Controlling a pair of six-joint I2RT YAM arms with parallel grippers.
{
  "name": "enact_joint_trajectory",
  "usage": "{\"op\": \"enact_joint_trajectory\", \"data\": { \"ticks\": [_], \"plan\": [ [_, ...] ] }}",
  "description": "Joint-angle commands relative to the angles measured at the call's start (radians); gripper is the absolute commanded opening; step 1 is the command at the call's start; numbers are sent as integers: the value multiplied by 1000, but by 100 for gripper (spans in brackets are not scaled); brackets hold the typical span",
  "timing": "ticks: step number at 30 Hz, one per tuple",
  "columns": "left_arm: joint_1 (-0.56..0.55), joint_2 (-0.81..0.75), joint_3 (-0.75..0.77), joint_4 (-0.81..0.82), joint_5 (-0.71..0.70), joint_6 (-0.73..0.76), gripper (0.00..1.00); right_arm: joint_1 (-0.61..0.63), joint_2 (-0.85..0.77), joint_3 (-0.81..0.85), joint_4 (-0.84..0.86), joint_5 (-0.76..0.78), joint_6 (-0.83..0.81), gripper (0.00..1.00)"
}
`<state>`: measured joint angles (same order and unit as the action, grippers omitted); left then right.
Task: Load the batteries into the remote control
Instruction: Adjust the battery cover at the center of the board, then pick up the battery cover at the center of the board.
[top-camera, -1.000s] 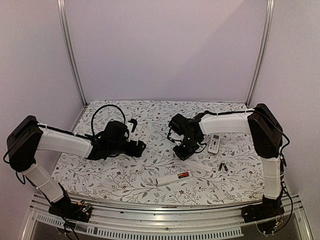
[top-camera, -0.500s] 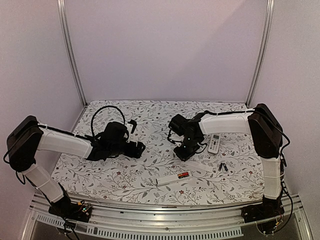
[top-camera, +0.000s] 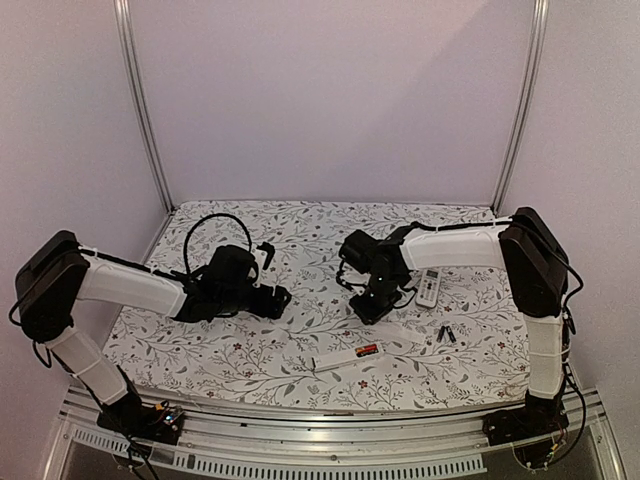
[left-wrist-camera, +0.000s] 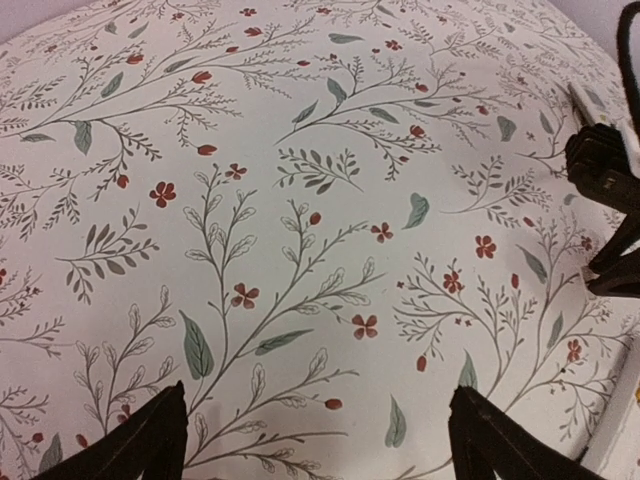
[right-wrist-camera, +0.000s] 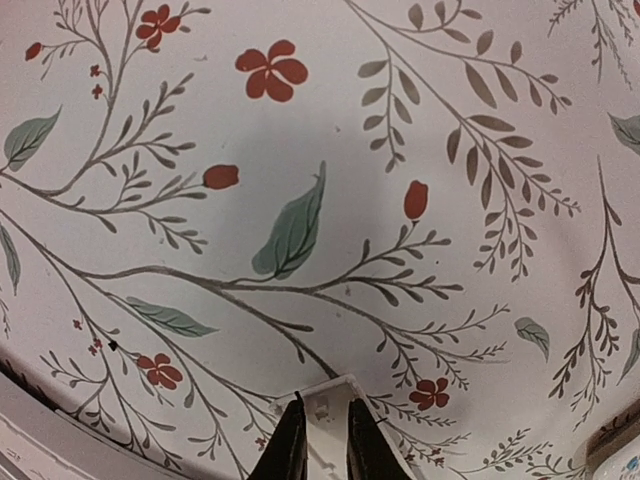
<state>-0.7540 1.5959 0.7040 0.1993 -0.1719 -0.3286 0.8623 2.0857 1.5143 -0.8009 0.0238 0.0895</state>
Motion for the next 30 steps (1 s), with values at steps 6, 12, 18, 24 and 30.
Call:
{"op": "enact_joint_trajectory", "data": {
  "ticks": [6, 12, 18, 24, 30],
  "plan": [
    [15, 12, -9, 11, 4, 0, 90, 4, -2, -37, 30, -7, -3, 15],
    [16, 16, -2, 10, 5, 4, 90, 4, 10, -37, 36, -10, -4, 12],
    [15, 13, -2, 9, -1, 9, 90, 4, -2, -51, 32, 2, -4, 4],
    [16, 4, -13, 9, 4, 10, 90, 4, -5, -17, 20, 5, -1, 0],
    [16, -15, -15, 17, -5, 19, 90, 5, -32, 23, 3, 7, -4, 0]
  ]
}}
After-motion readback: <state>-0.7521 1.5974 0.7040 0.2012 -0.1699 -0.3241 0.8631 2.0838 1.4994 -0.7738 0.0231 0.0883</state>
